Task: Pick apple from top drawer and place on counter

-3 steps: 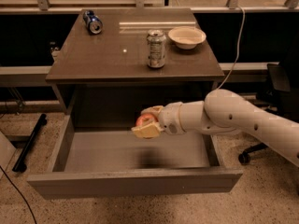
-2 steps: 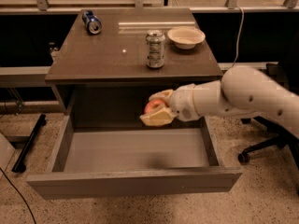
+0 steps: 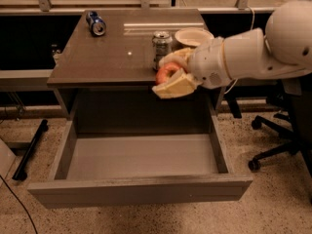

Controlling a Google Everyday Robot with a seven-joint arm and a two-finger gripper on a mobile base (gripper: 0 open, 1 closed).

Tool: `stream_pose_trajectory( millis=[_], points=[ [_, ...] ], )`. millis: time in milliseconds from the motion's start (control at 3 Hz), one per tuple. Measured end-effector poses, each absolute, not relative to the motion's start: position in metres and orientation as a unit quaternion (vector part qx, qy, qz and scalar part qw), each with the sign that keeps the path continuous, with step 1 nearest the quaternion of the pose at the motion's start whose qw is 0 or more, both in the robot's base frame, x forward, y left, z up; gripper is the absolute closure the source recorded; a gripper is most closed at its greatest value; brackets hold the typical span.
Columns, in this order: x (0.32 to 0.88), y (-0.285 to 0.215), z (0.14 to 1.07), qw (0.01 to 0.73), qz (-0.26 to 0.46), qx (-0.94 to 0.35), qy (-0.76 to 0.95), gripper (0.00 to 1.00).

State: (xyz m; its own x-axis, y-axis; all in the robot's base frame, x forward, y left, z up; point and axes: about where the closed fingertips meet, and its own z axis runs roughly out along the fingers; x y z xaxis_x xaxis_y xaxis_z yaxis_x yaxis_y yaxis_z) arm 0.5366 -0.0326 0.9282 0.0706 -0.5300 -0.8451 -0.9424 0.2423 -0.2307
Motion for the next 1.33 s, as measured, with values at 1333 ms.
stream_pose_trajectory(
  millis=[1333],
  points=[
    [0.574, 0.058, 0.938, 0.519, 0.304, -0.507, 0.617, 1.00]
  ],
)
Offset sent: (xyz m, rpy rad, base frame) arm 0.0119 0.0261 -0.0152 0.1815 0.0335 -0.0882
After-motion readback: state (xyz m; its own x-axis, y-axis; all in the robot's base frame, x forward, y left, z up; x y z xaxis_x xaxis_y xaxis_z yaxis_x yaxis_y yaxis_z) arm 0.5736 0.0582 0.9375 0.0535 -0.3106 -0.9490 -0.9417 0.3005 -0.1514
